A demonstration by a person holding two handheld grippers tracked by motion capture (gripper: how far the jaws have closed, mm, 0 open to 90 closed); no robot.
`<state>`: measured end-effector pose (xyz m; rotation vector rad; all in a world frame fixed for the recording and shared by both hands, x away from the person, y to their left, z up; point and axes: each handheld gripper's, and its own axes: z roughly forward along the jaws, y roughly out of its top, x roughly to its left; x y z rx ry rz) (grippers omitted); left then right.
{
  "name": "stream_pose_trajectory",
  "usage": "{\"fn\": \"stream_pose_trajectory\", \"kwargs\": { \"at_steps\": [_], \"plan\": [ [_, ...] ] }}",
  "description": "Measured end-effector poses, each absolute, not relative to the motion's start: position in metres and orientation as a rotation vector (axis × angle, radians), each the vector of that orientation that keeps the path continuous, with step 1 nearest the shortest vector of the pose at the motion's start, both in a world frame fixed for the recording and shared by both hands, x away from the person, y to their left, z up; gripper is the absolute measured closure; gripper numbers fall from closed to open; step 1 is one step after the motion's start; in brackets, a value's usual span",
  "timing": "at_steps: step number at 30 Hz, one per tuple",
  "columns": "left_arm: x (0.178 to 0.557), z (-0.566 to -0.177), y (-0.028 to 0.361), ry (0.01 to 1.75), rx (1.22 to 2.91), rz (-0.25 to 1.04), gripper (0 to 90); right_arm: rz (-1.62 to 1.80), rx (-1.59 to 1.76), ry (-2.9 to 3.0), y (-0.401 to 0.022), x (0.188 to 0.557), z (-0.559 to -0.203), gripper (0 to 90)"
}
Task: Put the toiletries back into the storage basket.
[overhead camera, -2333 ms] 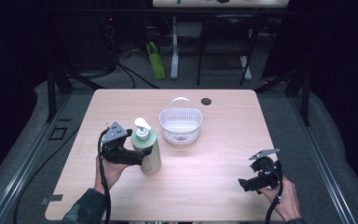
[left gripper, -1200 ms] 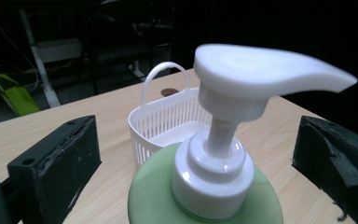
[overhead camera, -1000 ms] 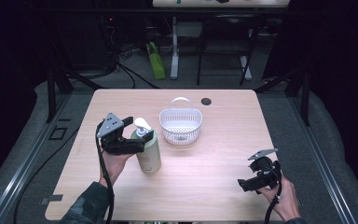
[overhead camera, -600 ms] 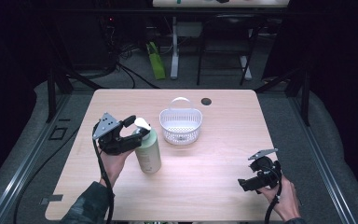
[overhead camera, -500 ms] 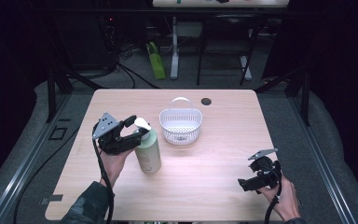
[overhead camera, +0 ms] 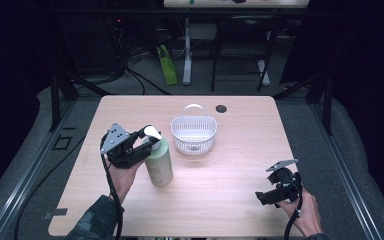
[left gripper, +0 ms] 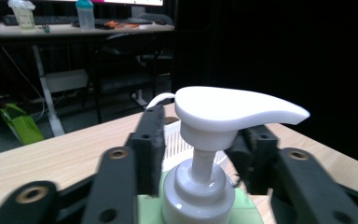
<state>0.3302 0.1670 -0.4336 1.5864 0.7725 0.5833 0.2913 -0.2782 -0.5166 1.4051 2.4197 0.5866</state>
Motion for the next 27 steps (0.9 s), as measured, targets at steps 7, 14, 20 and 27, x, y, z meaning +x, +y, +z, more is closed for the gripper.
{"fn": "stream_pose_trajectory", "kwargs": {
  "at_steps": [7, 14, 20, 27],
  "plan": [
    [0.3286, -0.4332, 0.1666, 0.758, 1.591, 0.595, 66.9, 0.586, 1.394, 2.42, -0.2778, 0.2912, -0.5164, 1.9],
    [0.3282, -0.4328, 0.1663, 0.751, 1.597, 0.602, 67.3, 0.587, 1.385, 2.422, -0.2775, 0.2913, -0.5168, 2.0],
    [0.3286, -0.4318, 0.1664, 0.748, 1.606, 0.603, 67.4, 0.588, 1.381, 2.418, -0.2778, 0.2911, -0.5163, 2.1],
    [0.3277, -0.4288, 0.1653, 0.747, 1.613, 0.595, 67.4, 0.588, 1.379, 2.416, -0.2783, 0.2908, -0.5158, 2.2]
  ]
}}
